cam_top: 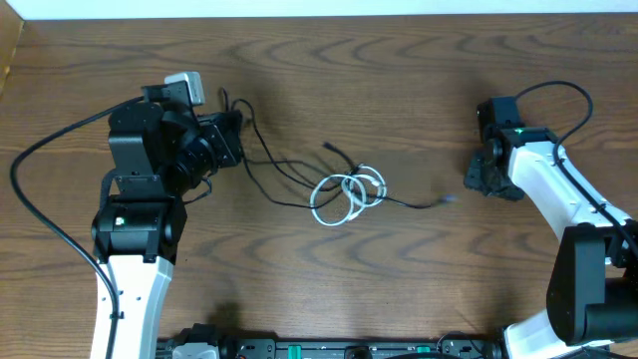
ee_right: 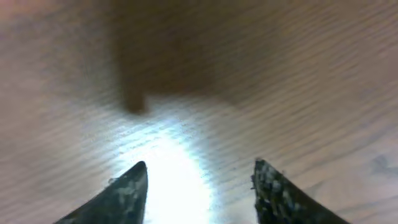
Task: Untangle cables
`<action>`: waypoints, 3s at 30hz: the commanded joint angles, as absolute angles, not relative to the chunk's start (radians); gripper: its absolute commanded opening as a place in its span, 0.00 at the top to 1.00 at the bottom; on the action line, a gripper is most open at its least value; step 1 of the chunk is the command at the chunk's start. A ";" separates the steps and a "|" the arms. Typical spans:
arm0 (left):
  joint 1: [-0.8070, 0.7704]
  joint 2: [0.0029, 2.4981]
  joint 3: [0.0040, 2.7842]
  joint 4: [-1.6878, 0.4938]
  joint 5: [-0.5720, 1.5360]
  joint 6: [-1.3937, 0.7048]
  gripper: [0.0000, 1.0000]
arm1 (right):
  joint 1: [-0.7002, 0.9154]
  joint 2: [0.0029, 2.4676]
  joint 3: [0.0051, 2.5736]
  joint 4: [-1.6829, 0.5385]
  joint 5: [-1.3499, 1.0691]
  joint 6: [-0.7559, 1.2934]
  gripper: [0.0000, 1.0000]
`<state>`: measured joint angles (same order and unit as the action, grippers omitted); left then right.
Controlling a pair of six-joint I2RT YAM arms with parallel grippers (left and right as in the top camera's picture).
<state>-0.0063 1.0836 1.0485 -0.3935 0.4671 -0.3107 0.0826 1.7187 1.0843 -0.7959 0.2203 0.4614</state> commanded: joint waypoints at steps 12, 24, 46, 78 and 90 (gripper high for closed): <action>-0.001 1.089 1.051 -0.444 0.591 -0.307 0.92 | 0.216 1.704 1.084 -0.616 -0.601 -0.046 0.19; -0.009 1.123 1.051 -0.527 0.592 -0.308 0.26 | 0.391 1.704 1.084 -0.555 -0.436 -0.034 0.20; -0.328 1.536 1.051 -0.519 0.522 -0.075 0.27 | 0.330 1.704 1.084 -0.690 -0.010 0.321 0.11; -0.419 1.826 1.051 -0.366 0.287 0.119 0.31 | 0.326 1.704 1.084 -0.691 -0.002 0.321 0.10; -0.418 1.828 1.051 -0.315 0.324 0.115 0.37 | 0.326 1.704 1.084 -0.692 -0.002 0.321 0.10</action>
<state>-0.4156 1.8217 1.0485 -0.3302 0.3130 0.1093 0.3321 1.7187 1.0843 -0.6910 -0.0174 0.3073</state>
